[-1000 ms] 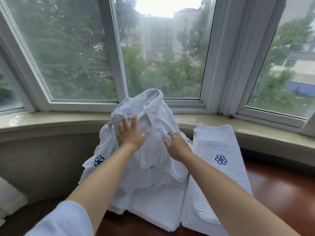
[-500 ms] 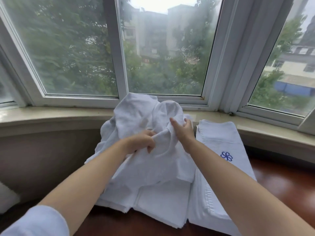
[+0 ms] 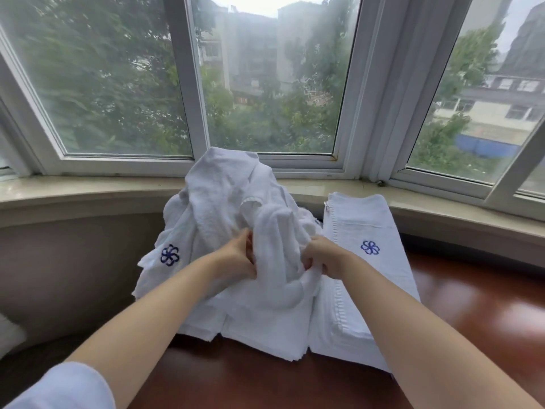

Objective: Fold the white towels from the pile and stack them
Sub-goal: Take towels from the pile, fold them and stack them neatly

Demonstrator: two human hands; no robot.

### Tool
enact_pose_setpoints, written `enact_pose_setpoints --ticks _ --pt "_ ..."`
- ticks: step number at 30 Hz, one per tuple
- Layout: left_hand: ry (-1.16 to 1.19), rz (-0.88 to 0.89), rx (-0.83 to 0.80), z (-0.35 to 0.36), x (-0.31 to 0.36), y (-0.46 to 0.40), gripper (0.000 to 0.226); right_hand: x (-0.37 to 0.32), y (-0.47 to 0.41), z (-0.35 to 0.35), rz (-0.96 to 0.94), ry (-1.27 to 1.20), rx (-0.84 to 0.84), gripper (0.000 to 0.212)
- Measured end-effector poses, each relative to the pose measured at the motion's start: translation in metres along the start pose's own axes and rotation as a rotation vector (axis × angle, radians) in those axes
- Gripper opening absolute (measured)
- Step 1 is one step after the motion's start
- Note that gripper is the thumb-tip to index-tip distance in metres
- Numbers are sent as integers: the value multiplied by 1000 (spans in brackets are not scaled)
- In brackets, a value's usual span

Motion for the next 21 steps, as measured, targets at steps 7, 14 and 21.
enact_pose_setpoints --ticks 7,14,21 --pt "270 -43 -46 27 4 20 36 -13 21 6 -173 -170 -56 28" --pt "510 126 -97 52 73 34 21 -49 77 -32 -478 -600 32 21" --pt "734 265 298 80 175 27 31 -69 166 -104 -691 -617 95 19"
Point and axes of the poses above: each hand's wrist, its own y-axis away from the middle knuckle, its own z-axis out of the palm, x = y × z, the point moved 5 cm from there along -y, towards the middle knuckle, and after that the axes turned 15 degrees about -x, right-handed, at the moved point
